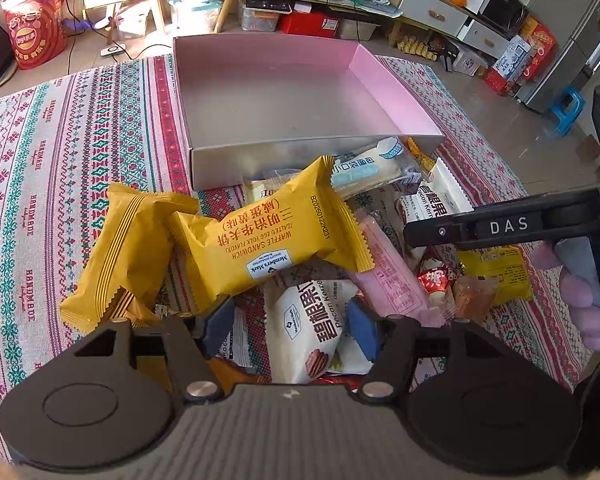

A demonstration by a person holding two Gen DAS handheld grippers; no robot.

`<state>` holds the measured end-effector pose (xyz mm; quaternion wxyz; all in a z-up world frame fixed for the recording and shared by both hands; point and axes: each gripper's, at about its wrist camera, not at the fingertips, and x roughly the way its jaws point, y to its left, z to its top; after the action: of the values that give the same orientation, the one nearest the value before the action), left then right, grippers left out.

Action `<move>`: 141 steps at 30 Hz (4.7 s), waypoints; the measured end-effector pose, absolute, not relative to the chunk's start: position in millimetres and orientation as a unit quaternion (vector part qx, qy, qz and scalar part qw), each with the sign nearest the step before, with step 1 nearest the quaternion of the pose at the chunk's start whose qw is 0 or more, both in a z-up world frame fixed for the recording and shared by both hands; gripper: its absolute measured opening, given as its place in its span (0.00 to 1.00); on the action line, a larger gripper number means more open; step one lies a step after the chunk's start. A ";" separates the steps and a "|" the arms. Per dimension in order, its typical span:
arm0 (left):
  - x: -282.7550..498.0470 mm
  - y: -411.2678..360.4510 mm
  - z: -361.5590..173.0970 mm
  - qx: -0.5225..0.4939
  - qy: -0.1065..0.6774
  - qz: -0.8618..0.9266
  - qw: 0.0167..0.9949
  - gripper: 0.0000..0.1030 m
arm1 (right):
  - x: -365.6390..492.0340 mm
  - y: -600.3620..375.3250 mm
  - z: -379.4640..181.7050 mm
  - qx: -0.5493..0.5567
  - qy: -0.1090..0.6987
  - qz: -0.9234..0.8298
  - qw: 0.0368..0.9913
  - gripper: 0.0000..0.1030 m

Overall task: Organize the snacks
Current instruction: 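Lower the left gripper onto the white printed snack bag and close, then carry the white bag into the pink tray box and open the left gripper, then withdraw the left gripper from the box back over the snack pile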

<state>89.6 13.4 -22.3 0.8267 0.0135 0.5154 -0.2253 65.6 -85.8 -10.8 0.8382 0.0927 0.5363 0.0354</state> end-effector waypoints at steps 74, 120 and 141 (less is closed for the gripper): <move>127.0 34.1 29.5 -0.100 0.429 -0.188 0.878 0.48 | 88.0 -119.1 48.0 0.152 0.437 0.044 0.886 0.38; 147.9 15.9 13.2 -0.002 0.371 -0.147 0.917 0.95 | 115.0 -127.3 30.5 0.103 0.391 0.028 0.914 0.82; 93.4 35.0 24.7 0.002 0.383 -0.146 0.912 1.00 | 57.5 -120.8 44.7 0.054 0.373 0.048 0.925 0.99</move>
<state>93.4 35.0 24.7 0.9122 0.0022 0.3827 -0.1463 57.5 -120.8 44.7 0.9249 0.0539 0.3733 0.0485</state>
